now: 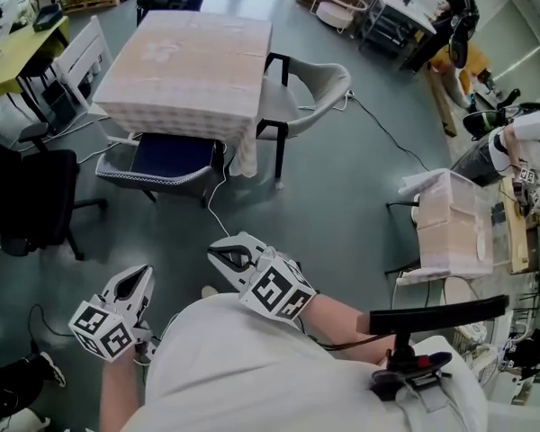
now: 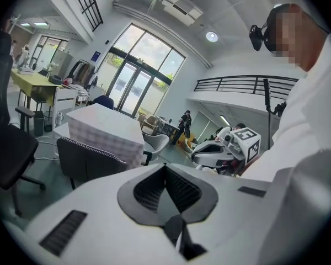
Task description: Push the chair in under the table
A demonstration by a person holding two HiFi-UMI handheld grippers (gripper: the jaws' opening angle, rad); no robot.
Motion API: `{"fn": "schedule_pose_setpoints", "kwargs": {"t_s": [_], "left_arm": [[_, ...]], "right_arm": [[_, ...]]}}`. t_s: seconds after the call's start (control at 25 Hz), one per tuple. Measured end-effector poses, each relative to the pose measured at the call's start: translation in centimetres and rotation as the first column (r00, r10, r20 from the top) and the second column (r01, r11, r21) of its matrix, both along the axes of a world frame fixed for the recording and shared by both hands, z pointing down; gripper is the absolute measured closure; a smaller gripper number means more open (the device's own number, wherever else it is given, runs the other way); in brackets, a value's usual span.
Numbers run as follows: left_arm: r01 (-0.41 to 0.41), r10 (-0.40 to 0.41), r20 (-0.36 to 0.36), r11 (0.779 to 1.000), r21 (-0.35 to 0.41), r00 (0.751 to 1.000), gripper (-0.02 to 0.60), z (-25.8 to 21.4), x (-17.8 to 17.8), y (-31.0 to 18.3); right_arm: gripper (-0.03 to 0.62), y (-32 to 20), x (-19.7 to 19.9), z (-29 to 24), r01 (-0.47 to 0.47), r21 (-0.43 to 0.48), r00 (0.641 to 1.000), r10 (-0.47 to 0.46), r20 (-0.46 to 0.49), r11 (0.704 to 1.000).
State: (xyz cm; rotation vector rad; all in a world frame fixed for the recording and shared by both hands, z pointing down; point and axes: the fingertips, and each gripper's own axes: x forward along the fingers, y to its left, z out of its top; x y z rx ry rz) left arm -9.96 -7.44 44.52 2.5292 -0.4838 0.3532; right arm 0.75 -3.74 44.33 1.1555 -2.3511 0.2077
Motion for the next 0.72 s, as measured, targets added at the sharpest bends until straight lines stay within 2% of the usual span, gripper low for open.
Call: {"fn": "schedule_pose_setpoints", "kwargs": {"t_s": [0.48,0.72], "left_arm": [[0.027,-0.026,0.018,0.998,-0.064,1.000,0.570,1.5,3.5,-4.6],[0.113,-0.107,0.054,0.987,-0.110,0.993,0.569,3.0,6.3,-9.1]], "right_arm": [[0.580,-3.1,4.2,0.0,-0.032,-0.003,0.999,0.032,0.018,0.999],[0.580,-5.9,8.1,0.1,-0.041,-0.010,0.999,0.042,0.025,0.999]]}}
